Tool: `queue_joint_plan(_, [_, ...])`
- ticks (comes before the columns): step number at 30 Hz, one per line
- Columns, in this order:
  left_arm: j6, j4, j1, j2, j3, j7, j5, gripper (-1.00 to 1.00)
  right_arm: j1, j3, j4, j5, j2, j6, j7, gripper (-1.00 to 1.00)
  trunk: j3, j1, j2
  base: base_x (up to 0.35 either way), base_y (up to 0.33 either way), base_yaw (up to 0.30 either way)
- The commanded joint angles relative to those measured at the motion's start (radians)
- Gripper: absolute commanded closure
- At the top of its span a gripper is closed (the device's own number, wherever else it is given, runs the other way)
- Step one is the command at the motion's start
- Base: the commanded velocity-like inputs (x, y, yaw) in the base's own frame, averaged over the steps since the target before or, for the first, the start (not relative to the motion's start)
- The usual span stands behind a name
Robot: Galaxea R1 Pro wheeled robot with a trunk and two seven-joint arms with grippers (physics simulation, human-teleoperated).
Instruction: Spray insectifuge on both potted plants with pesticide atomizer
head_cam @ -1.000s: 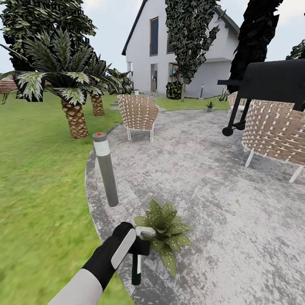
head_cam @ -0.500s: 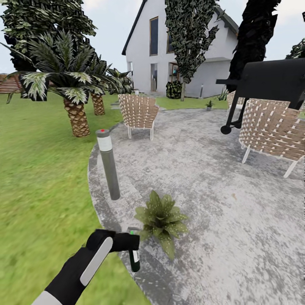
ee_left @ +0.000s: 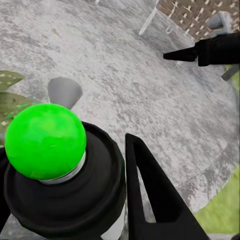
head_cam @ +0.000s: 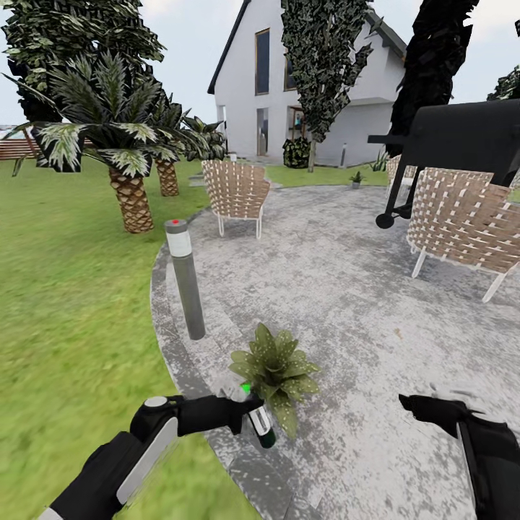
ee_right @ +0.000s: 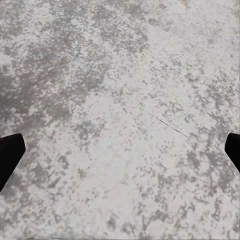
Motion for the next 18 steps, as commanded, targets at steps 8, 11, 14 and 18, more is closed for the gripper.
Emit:
queue_joint_plan(8, [-0.010, 0.003, 0.012, 0.038, 0.045, -0.060, -0.014, 1.00, -0.011, 0.006, 0.011, -0.018, -0.014, -0.026, 0.022, -1.00, 0.000, 0.000, 0.000, 0.000, 0.000, 0.000])
queue_joint_plan(11, [-0.028, -0.013, 0.013, 0.055, 0.062, -0.055, 0.001, 1.00, -0.012, -0.011, 0.011, -0.019, -0.014, -0.032, 0.005, -1.00, 0.000, 0.000, 0.000, 0.000, 0.000, 0.000])
queue_joint_plan(14, [-0.046, -0.006, 0.013, 0.072, 0.079, -0.055, 0.016, 1.00, -0.012, -0.016, 0.013, -0.019, -0.015, -0.031, -0.012, -1.00, 0.000, 0.000, 0.000, 0.000, 0.000, 0.000])
queue_joint_plan(18, [-0.059, 0.016, 0.012, 0.094, 0.102, -0.068, 0.026, 1.00, -0.012, -0.011, 0.012, -0.019, -0.014, -0.033, -0.017, -1.00, 0.000, 0.000, 0.000, 0.000, 0.000, 0.000])
